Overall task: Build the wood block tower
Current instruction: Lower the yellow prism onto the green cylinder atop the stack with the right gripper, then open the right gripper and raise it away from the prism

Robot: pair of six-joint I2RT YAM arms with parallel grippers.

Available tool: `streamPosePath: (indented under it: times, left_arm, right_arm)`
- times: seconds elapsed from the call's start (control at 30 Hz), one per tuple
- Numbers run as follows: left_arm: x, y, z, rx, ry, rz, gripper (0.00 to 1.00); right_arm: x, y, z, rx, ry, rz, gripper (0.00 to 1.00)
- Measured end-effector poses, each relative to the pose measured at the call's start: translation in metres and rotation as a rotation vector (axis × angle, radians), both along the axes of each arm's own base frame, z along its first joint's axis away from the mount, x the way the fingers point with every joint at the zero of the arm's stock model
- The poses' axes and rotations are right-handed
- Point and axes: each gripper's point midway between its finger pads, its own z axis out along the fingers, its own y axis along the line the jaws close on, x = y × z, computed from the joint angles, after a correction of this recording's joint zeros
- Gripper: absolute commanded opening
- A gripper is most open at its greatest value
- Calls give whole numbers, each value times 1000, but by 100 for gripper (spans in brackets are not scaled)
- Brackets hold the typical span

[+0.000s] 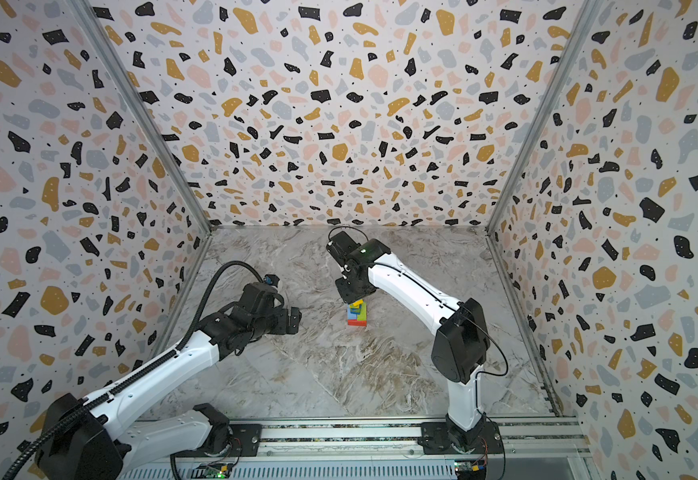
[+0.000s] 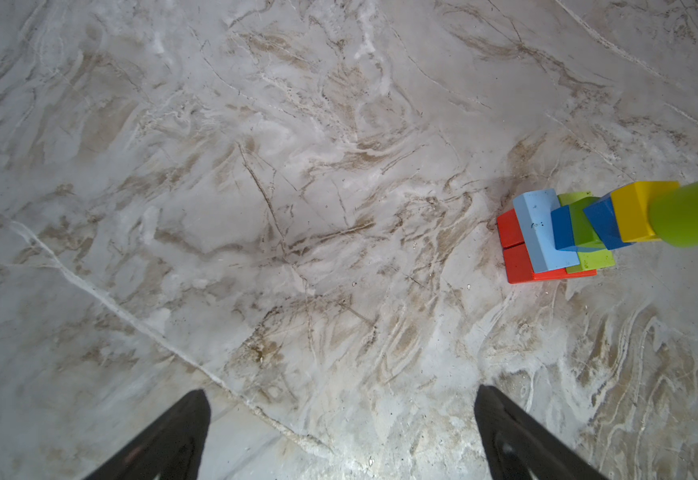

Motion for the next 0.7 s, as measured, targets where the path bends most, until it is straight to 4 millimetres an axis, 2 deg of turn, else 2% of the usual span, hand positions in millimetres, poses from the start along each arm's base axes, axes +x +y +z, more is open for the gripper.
streamPosePath:
  times: [0.4, 0.5, 0.6, 0.7]
  left_arm:
    - [0, 2, 3, -4, -10, 5, 100]
    - [-1, 3, 13, -20, -41, 7, 100]
    - [0, 8, 26, -30, -86, 27, 100]
    - [1, 15, 37, -23, -121, 56, 100]
  right_arm:
    - [7, 1, 6, 8, -40, -15, 45]
    - [13, 0, 25, 52, -101, -26, 45]
    - [12, -5, 61, 138, -201, -38, 45]
    - [2, -20, 102, 246, -322, -52, 47]
